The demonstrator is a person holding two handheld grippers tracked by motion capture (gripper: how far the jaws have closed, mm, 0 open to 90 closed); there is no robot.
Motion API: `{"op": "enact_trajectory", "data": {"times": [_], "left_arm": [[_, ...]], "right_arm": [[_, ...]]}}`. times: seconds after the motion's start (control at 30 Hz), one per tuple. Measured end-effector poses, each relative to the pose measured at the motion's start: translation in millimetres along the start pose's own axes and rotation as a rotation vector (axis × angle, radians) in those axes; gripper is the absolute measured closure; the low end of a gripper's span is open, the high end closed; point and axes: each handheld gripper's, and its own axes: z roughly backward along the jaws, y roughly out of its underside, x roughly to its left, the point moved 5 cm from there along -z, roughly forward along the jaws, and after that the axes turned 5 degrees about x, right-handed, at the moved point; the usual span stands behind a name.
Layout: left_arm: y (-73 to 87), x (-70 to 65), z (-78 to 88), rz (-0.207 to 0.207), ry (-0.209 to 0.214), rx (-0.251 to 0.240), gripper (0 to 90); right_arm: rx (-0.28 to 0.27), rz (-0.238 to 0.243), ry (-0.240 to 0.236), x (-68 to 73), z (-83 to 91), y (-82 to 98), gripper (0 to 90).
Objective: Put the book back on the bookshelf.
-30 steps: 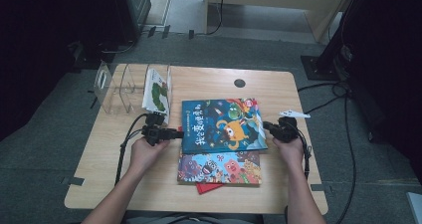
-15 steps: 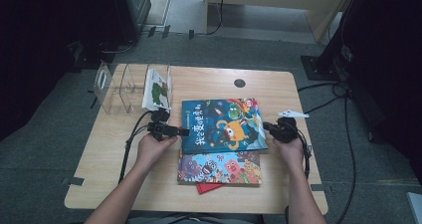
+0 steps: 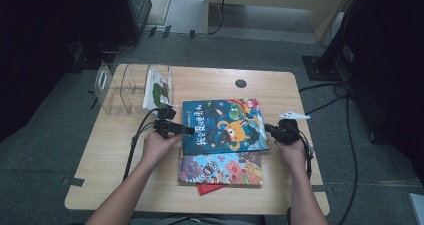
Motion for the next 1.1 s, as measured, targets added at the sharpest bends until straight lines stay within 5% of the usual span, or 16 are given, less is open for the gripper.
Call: {"op": "enact_trajectory", "data": {"times": [0.47, 0.77, 1.1], "left_arm": [[-1.9, 1.2, -0.6, 0.036, 0.012, -0.003, 34.5], [-0.9, -0.3, 2.6, 0.033, -0.05, 0.03, 39.0], [-5.5, -10.0, 27.4, 0.033, -0.01, 0.001, 42.0]], "right_arm": [[0.012, -0.014, 0.005, 1.4, -5.5, -1.3, 90.0], [0.012, -0.022, -0.025, 3.5, -7.0, -0.7, 90.0], [0.022, -0.02, -0.035, 5.4, -8.6, 0.4, 90.0]]}}
